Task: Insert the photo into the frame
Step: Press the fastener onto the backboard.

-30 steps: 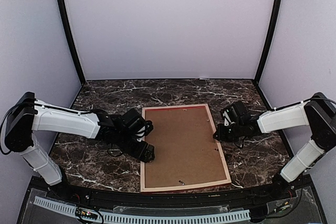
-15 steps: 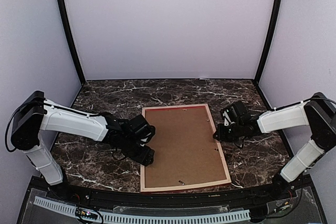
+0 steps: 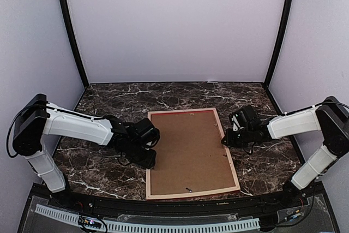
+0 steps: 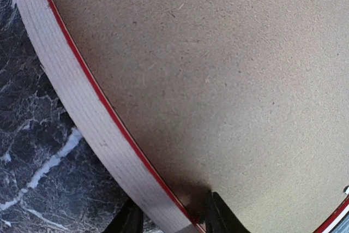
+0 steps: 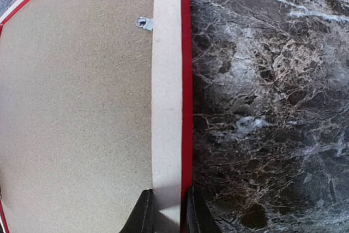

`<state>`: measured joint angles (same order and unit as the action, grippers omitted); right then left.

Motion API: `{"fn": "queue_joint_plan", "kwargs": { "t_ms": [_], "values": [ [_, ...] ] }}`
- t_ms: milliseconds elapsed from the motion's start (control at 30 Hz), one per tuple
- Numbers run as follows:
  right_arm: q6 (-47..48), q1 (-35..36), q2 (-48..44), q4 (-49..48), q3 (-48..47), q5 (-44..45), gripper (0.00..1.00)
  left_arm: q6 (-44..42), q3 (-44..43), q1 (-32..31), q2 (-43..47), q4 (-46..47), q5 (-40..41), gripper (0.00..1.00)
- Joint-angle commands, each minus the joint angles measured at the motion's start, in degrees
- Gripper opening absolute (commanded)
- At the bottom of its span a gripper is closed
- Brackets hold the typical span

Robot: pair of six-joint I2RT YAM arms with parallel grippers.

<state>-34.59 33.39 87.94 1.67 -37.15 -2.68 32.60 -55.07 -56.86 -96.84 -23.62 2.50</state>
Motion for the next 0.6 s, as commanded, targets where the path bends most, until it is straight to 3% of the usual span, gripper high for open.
{"fn": "queue_joint_plan", "kwargs": {
  "t_ms": [0,567],
  "values": [
    [-1.0,0.2,0.5,-1.4,1.4,-2.1,0.09,0.0,0.4,-0.6,-1.9,0.7,-1.8,0.37],
    [-1.2,0.3,1.0,-1.4,1.5,-2.1,0.09,-3.6,1.0,-0.7,0.1,-4.9,-6.7,0.38]
  ]
}}
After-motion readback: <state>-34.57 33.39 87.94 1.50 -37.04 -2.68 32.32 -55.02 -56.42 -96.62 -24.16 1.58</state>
